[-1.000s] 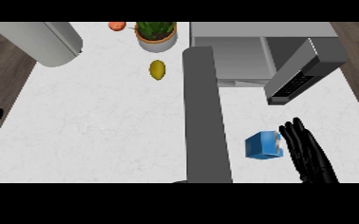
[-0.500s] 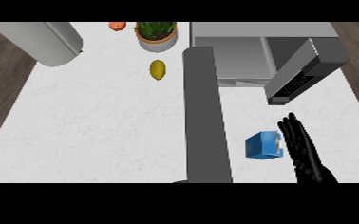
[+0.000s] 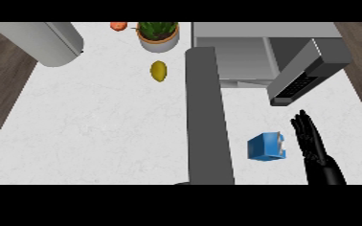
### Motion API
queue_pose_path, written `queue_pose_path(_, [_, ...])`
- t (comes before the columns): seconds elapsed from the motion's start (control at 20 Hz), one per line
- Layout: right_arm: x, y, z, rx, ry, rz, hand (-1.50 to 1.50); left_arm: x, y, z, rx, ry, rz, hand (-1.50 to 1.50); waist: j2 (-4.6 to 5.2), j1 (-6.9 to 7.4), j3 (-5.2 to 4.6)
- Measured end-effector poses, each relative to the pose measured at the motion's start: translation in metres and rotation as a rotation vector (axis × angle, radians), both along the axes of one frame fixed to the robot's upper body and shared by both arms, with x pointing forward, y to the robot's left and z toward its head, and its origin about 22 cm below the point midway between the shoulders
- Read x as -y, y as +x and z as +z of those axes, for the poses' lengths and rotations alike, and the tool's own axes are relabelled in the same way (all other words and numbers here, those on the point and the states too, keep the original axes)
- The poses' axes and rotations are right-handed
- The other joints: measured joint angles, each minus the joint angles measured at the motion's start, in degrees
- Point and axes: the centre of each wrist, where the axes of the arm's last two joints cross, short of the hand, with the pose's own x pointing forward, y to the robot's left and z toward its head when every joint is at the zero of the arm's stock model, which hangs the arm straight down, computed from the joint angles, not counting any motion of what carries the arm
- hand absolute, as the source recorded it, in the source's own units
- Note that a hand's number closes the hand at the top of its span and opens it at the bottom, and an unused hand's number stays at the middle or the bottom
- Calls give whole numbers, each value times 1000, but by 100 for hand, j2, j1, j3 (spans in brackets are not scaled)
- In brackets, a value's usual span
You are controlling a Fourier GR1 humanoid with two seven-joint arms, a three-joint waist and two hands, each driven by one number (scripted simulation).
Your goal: Pick up the milk, place it into the microwave and close the microwave
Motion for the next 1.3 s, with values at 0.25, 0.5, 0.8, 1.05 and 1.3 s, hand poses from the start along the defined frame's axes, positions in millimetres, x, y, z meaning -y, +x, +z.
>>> queue_pose_path(0.25, [14, 3, -32, -20, -3, -1, -150, -4, -4, -3, 5, 2, 7, -150, 1, 0, 0])
queue_pose_path(0.5, [32, 11, -63, -36, 6, 13, -150, -8, -4, -8, 11, -4, 13, -150, 4, 6, 2])
queue_pose_path(0.8, [35, 13, -87, -40, -9, 23, -150, -11, -12, 5, 12, -10, 6, -150, 1, 6, 0])
queue_pose_path(1.05, [40, 25, -101, -42, -30, 8, -150, -13, -13, 3, 7, -2, 7, -150, 2, 8, 0])
queue_pose_path(1.3, [39, 36, -122, -36, -48, 12, -150, -12, -13, 2, 7, -2, 7, -150, 4, 16, 2])
